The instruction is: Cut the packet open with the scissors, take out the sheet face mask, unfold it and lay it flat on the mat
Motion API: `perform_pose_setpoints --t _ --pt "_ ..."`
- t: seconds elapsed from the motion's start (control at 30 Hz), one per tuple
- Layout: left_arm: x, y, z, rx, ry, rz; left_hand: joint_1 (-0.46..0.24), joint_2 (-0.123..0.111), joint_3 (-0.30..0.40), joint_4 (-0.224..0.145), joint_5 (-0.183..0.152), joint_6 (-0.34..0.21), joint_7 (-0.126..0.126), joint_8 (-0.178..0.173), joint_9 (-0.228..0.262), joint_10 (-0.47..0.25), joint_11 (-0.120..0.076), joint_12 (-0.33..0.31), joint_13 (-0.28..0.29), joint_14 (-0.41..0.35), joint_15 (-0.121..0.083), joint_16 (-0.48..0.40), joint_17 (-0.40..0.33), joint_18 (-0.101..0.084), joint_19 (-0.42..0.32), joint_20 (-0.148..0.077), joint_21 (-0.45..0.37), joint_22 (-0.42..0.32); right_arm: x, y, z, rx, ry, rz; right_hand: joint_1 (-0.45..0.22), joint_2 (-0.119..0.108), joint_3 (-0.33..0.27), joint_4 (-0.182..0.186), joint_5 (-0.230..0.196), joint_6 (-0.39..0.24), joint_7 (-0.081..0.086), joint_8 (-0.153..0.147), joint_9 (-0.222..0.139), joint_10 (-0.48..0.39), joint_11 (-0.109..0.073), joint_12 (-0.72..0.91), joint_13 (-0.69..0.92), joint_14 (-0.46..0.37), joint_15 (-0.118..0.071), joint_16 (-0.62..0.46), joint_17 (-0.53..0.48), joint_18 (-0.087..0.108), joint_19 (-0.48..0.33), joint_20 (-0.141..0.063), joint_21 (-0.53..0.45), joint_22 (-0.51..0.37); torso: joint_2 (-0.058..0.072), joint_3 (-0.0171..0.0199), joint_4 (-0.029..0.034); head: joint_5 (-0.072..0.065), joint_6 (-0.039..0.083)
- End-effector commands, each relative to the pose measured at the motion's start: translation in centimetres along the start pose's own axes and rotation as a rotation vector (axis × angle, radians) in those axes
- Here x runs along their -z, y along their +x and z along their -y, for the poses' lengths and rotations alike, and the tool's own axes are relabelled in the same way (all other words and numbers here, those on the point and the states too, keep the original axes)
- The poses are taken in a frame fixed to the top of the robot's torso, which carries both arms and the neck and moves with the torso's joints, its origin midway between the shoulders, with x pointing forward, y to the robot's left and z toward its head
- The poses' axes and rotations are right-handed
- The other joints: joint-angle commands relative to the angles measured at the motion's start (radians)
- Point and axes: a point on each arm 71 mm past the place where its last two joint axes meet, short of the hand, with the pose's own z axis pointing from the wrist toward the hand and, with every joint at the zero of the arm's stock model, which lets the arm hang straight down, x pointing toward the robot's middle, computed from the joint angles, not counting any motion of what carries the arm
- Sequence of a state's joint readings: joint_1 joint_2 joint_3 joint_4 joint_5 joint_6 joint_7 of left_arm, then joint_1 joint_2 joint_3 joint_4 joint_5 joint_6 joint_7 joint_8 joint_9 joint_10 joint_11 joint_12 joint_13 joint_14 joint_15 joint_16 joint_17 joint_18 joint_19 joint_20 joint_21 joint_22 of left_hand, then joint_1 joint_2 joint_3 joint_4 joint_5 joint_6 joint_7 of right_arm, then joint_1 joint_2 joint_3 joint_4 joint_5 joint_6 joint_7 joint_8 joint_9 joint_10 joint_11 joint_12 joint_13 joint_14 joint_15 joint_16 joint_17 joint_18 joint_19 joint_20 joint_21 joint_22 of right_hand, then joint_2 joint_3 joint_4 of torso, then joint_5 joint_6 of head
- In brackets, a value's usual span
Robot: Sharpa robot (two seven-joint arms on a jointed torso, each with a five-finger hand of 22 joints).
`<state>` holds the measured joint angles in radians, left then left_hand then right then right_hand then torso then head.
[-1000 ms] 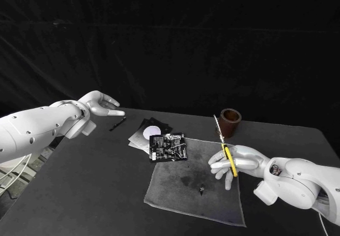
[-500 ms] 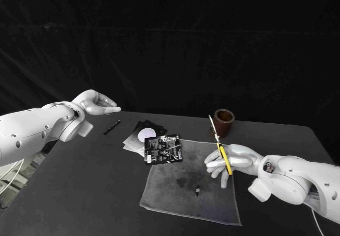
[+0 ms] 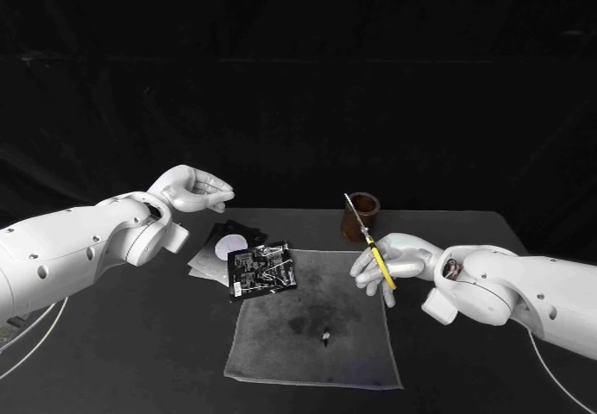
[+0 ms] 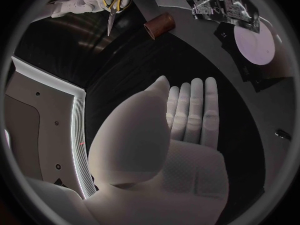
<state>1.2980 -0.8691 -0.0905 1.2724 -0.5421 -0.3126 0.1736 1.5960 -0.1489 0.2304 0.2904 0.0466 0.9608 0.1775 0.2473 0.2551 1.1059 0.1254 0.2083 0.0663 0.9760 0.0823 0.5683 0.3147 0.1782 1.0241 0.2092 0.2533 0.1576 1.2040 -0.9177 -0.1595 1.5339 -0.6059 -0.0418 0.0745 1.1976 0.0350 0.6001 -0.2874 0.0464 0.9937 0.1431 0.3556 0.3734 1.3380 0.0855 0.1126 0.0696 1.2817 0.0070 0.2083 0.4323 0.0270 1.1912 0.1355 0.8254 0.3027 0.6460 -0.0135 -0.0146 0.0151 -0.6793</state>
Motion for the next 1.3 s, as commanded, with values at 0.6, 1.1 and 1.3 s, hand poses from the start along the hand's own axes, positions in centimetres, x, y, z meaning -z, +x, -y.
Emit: perform_pose_setpoints --t 0.6,1.1,1.3 --pt "-3.3 4.4 4.8 0.044 0.052 -0.189 -0.173 -0.043 0.032 0.002 0.001 0.027 0.004 -0.013 -0.018 0.072 0.001 -0.053 0.002 -0.013 0.01 -0.039 -0.015 -0.003 -0.056 0.012 -0.003 0.004 0.8 -5.2 -2.8 0.962 0.316 0.023 0.001 -0.055 0.163 0.002 0.003 0.032 -0.007 -0.005 0.01 0.09 -0.027 -0.019 0.008 0.013 -0.006 0.005 0.023 0.157 -0.043 -0.045 0.055 0.04 -0.004 -0.0011 -0.0036 -0.057 0.027" --pt "-5.9 8.1 7.9 0.036 0.049 -0.33 -0.259 -0.028 -0.057 0.002 0.001 0.021 0.011 -0.023 -0.025 0.068 0.009 -0.077 0.006 -0.013 0.018 -0.075 -0.024 0.002 -0.079 0.027 -0.018 -0.006 0.5 -7.0 -6.3 1.232 0.38 0.24 0.007 -0.104 0.152 0.012 0.003 0.034 -0.005 -0.018 0.014 0.079 -0.024 -0.044 0.006 -0.001 -0.003 -0.009 0.034 0.157 -0.064 -0.039 0.072 0.056 -0.001 0.0 -0.0006 -0.08 0.042" --pt "-6.8 10.0 9.2 -0.011 0.064 -0.379 -0.253 -0.024 -0.074 0.003 0.001 0.02 0.012 -0.025 -0.026 0.067 0.01 -0.082 0.007 -0.018 0.02 -0.085 -0.026 0.002 -0.085 0.029 -0.023 -0.009 -0.1 -7.1 -7.9 1.262 0.358 0.286 0.019 -0.126 0.136 0.022 0.003 -0.002 0.004 -0.055 0.003 0.018 -0.008 -0.053 -0.005 -0.055 0.017 -0.049 0.026 0.154 -0.111 -0.023 0.077 0.068 -0.001 -0.002 -0.0033 -0.084 0.047"
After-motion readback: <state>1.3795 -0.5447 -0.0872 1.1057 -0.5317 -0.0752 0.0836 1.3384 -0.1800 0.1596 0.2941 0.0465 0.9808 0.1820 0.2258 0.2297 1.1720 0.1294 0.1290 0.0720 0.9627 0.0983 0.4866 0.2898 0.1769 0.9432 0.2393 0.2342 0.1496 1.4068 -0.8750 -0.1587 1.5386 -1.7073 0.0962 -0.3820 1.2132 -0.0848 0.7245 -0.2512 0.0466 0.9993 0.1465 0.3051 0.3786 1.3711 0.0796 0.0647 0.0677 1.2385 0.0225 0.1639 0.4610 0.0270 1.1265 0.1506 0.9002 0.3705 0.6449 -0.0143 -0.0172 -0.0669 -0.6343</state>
